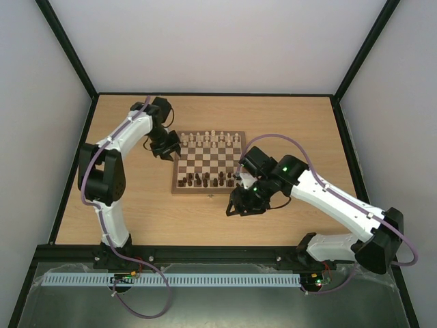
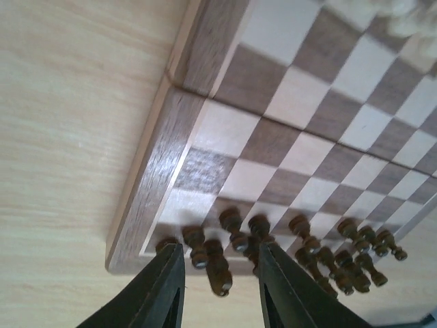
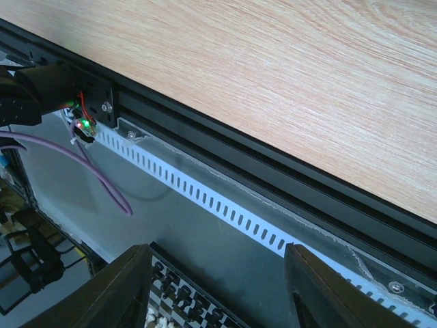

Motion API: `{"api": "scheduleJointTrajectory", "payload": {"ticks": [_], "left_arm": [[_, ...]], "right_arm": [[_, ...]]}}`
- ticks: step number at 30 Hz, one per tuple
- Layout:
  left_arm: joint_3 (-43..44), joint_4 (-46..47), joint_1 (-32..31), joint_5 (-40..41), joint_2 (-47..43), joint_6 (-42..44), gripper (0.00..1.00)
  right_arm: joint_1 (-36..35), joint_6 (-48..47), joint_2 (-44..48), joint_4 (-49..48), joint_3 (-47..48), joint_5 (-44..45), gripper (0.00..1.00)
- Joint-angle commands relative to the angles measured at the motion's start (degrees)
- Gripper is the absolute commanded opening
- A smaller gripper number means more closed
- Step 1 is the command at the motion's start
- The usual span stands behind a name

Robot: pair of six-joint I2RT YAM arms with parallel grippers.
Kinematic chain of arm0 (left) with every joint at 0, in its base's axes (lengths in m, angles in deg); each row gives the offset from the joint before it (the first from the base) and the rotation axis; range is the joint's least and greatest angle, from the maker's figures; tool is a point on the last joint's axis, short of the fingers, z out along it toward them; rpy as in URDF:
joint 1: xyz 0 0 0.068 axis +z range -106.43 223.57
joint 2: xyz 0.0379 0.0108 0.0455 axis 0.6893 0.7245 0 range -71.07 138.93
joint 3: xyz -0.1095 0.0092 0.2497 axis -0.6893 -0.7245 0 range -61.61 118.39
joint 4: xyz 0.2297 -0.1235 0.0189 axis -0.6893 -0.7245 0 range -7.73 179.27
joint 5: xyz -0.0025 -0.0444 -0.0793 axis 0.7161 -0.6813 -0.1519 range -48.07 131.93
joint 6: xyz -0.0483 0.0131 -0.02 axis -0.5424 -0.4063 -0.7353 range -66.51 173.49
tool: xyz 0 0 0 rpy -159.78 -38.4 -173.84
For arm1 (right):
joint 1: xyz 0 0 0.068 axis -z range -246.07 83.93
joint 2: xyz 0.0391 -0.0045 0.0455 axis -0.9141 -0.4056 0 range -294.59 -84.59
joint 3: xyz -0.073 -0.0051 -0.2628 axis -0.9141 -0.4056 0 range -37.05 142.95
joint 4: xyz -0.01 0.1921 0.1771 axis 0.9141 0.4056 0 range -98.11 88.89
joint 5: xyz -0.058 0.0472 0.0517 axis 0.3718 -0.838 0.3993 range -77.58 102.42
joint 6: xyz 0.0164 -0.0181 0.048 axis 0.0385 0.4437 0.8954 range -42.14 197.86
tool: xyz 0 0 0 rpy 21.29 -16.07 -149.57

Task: Set up the chess pieces on the board
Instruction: Adjust the chess piece on the chessboard.

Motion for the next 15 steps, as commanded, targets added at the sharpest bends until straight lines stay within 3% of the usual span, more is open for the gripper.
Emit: {"api": "scheduleJointTrajectory", "payload": {"ticks": [1,8,15], "left_arm": [[3.3,5.2,-4.3,9.6,-4.1,3.4,0.33],[-6.7,15.4,-11.7,20.6,-13.9,7.3,0.39],[-18.9,22.5,-12.1,22.2,-22.8,9.2,0.4]], "right_arm": [[-0.2,-1.5,-1.5,3.0,0.5,-0.5,0.53],[-0.2,-1.4,-2.8,5.9,1.5,1.4,0.53],[-0.2,0.8,-3.3,7.3,1.9,1.6,0.53]]}}
